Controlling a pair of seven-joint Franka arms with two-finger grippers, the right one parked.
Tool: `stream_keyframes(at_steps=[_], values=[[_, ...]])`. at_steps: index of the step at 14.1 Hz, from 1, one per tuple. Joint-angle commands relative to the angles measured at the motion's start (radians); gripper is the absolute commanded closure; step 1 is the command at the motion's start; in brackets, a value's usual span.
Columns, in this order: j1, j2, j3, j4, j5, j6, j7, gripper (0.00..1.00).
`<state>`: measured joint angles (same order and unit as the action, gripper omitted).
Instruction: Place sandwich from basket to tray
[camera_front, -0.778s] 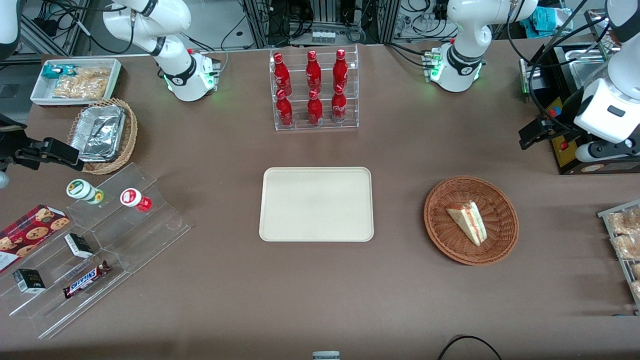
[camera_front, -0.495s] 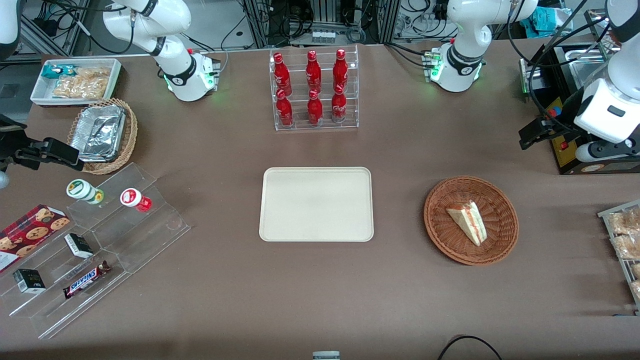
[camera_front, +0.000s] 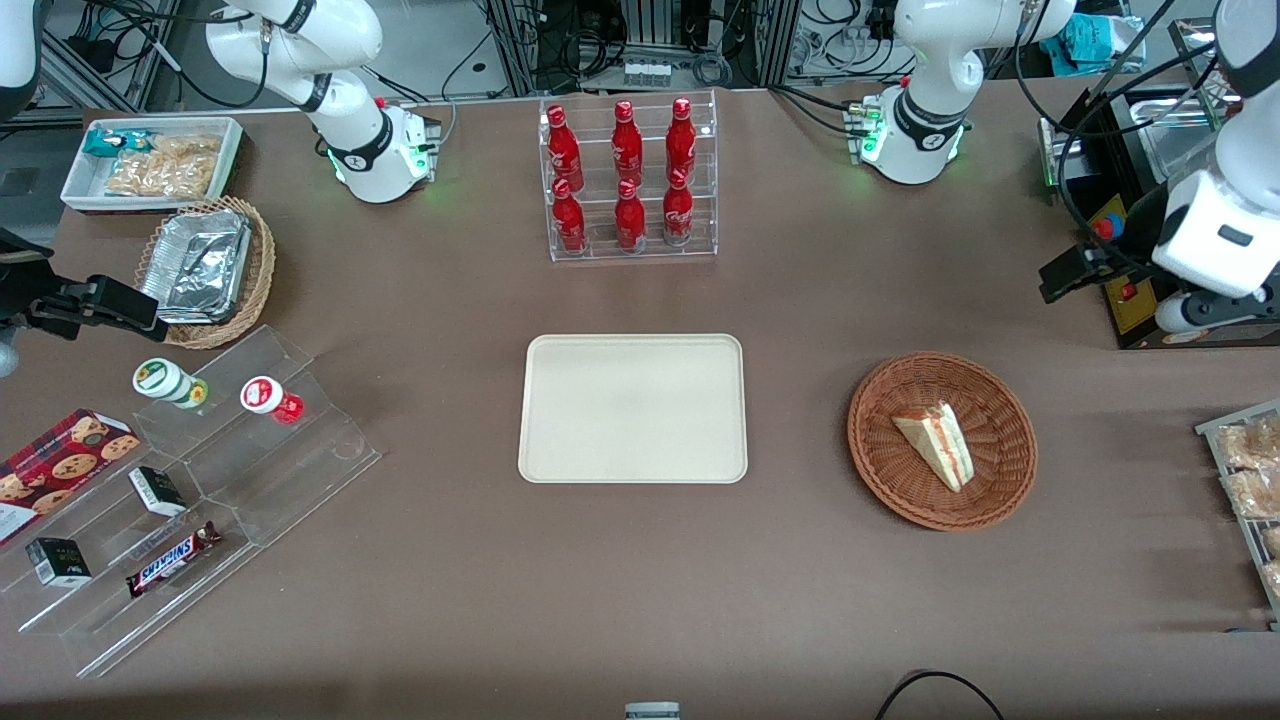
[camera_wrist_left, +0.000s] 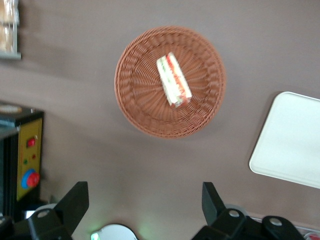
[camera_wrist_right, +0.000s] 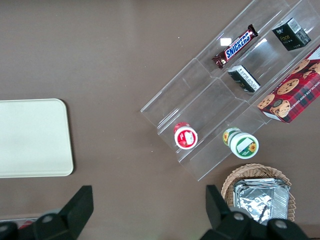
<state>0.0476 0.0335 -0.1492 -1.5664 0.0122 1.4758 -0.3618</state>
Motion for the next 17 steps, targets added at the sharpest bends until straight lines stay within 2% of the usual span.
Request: stream_keyframes(at_steps=[1, 3, 6, 10, 13, 17], values=[[0.012, 0.06, -0.009, -0.023, 0.0, 0.0, -0.095, 0.0], [0.012, 0.12, -0.009, -0.044, 0.003, 0.029, -0.205, 0.0], [0.005, 0.181, -0.01, -0.139, 0.005, 0.186, -0.37, 0.0], [0.003, 0.239, -0.01, -0.283, 0.005, 0.427, -0.403, 0.0], [-0.003, 0.316, -0.012, -0.296, 0.005, 0.52, -0.502, 0.0], [-0.002, 0.356, -0.012, -0.336, 0.005, 0.635, -0.511, 0.0]])
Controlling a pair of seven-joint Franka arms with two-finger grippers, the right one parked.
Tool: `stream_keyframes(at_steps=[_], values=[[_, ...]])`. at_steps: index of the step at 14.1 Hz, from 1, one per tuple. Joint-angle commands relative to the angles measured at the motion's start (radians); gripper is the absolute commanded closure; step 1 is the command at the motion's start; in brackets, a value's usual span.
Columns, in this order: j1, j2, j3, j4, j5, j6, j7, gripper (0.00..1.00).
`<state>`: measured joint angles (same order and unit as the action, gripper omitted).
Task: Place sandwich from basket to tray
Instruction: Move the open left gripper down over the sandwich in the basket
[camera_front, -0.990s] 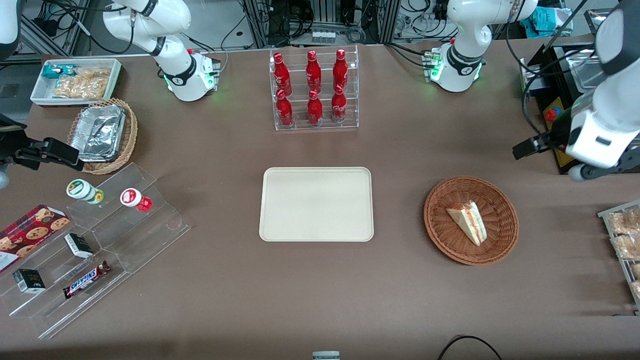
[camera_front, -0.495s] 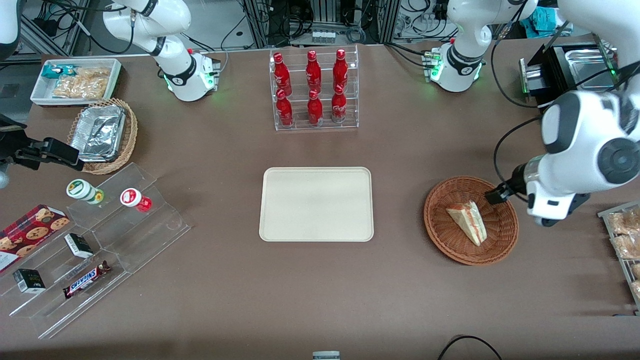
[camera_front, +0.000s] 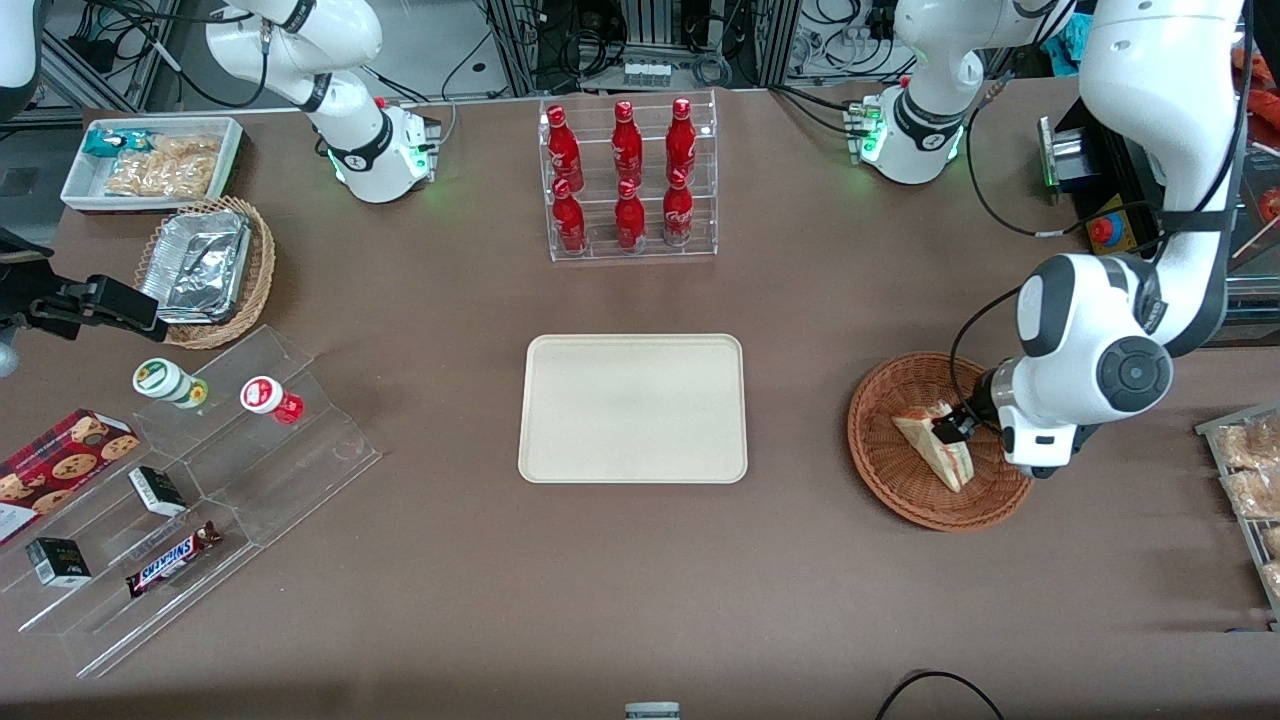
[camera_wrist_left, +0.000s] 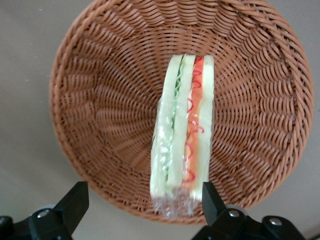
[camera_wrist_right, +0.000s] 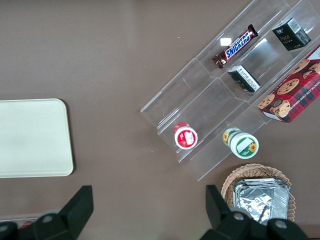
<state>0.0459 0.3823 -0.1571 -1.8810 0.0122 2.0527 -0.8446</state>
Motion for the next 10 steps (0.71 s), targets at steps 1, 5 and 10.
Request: stream_keyframes(at_steps=[1, 5, 10], values=[[0.0, 0.024, -0.004, -0.021, 0.003, 0.088, -0.04, 0.0], [-0.001, 0.061, -0.004, -0.021, 0.003, 0.148, -0.062, 0.0], [-0.001, 0.098, -0.004, -0.033, 0.005, 0.193, -0.059, 0.27]])
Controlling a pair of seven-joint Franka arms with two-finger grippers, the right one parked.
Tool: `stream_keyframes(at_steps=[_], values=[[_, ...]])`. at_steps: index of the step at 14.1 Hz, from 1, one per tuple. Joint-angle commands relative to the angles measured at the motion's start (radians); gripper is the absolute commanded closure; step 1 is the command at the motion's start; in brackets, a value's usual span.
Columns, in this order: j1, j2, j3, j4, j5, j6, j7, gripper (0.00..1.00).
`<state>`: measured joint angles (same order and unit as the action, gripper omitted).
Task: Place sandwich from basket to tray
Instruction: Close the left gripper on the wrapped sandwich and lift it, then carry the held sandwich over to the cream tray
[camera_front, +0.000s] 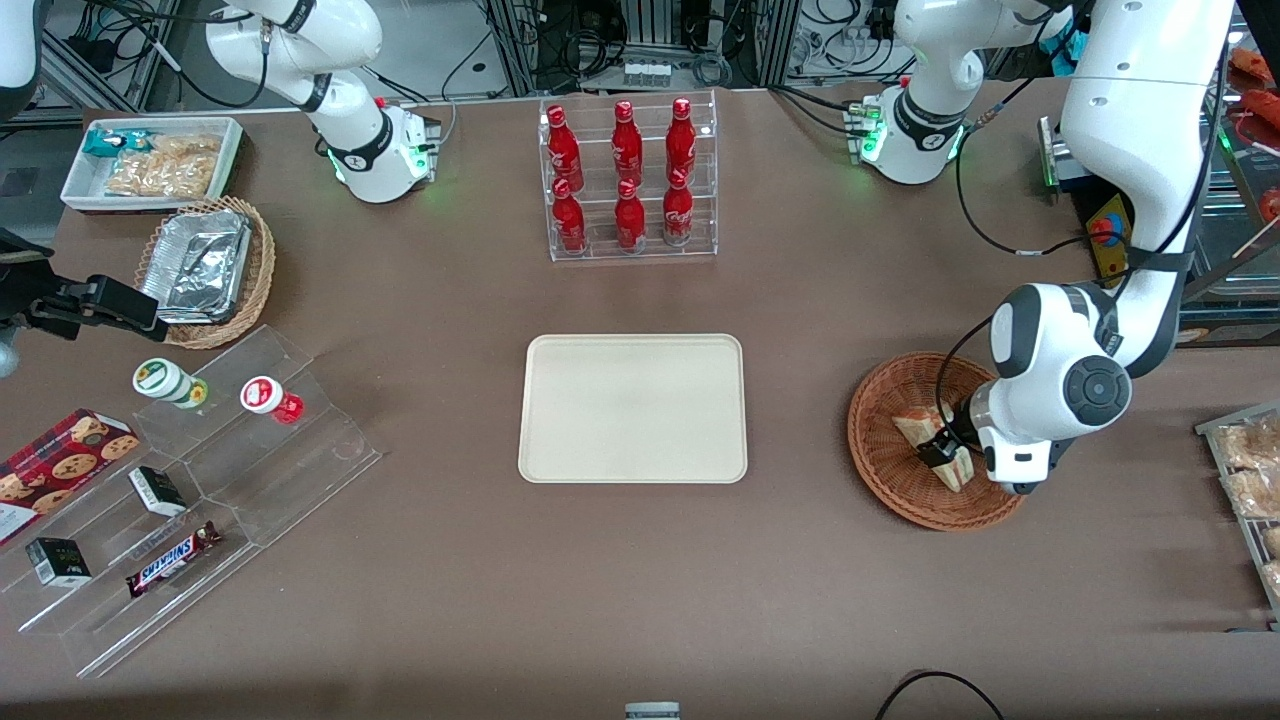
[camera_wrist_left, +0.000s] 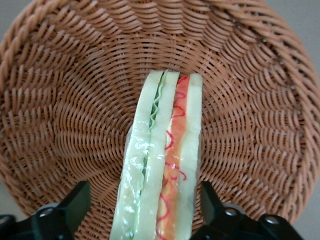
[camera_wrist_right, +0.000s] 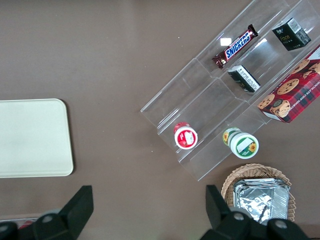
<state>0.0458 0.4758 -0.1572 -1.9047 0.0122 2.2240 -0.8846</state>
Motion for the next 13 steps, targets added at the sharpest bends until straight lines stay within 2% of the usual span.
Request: stream_keyframes(at_steps=[1, 3, 4, 8, 11, 13], values=[[-0.003, 0.006, -0.005, -0.008, 0.005, 0.02, -0.014, 0.44], [-0.021, 0.004, -0.004, -0.002, 0.005, 0.016, -0.017, 0.67], [-0.026, -0.003, -0.004, 0.001, 0.005, 0.013, -0.019, 0.72], [-0.124, -0.043, -0.007, 0.065, 0.005, -0.077, -0.019, 0.74], [-0.271, -0.03, -0.007, 0.229, 0.005, -0.249, -0.019, 0.74], [-0.377, 0.027, -0.007, 0.35, 0.005, -0.3, -0.02, 0.73]])
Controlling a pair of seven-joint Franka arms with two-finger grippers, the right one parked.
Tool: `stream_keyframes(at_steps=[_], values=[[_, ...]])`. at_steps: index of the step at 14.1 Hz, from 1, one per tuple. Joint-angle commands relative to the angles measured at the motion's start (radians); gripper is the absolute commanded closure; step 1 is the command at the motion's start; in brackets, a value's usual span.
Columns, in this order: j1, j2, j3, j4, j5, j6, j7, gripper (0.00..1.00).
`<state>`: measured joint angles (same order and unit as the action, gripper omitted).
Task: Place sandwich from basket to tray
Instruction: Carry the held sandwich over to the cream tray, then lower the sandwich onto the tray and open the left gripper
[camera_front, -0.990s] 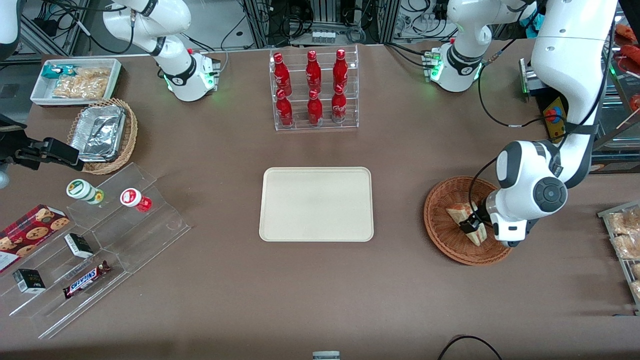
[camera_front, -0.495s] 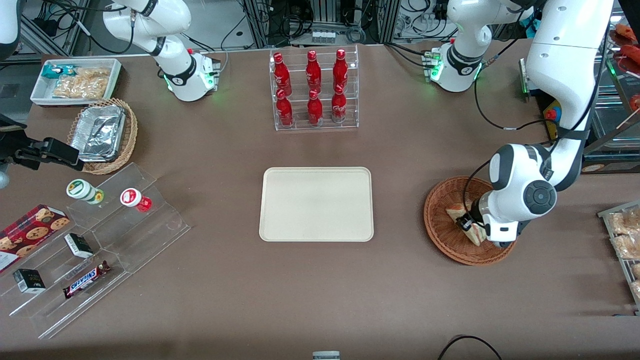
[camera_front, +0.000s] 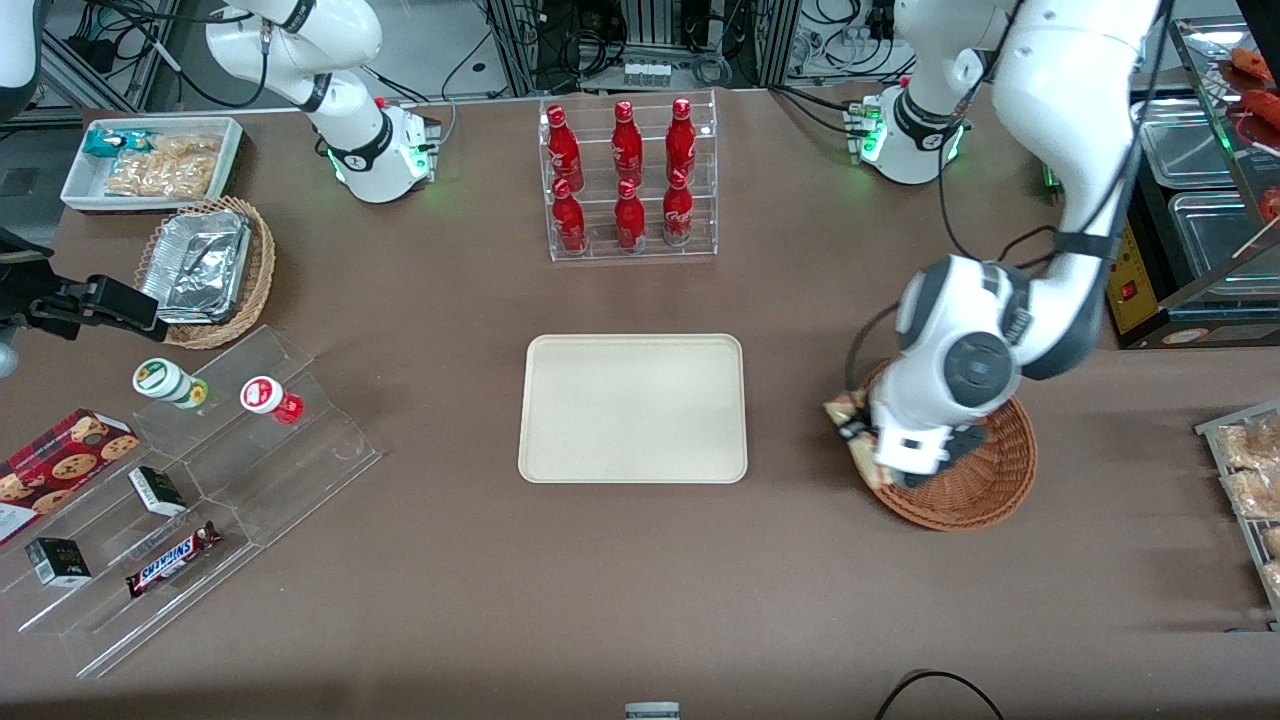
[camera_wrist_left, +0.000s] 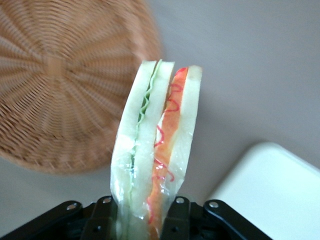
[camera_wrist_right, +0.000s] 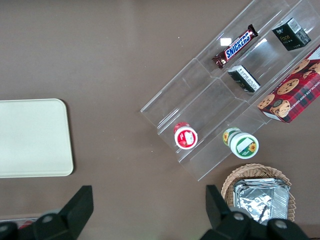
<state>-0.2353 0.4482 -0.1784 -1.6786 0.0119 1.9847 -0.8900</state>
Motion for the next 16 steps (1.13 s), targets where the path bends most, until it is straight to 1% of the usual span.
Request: stream_keyframes(at_steps=[1, 2, 4, 7, 10, 13, 16], values=[[-0.143, 0.088, 0.014, 0.167, 0.003, -0.063, -0.015, 0.73], [-0.198, 0.128, 0.014, 0.21, -0.003, -0.06, -0.021, 0.73], [-0.277, 0.208, 0.014, 0.299, -0.004, -0.055, -0.046, 0.73], [-0.363, 0.309, 0.013, 0.373, -0.006, -0.052, -0.043, 0.73], [-0.406, 0.378, 0.001, 0.398, -0.012, -0.037, -0.033, 0.73], [-0.406, 0.438, -0.018, 0.467, -0.012, -0.029, -0.035, 0.73], [-0.406, 0.468, -0.021, 0.487, -0.013, 0.045, -0.049, 0.73]])
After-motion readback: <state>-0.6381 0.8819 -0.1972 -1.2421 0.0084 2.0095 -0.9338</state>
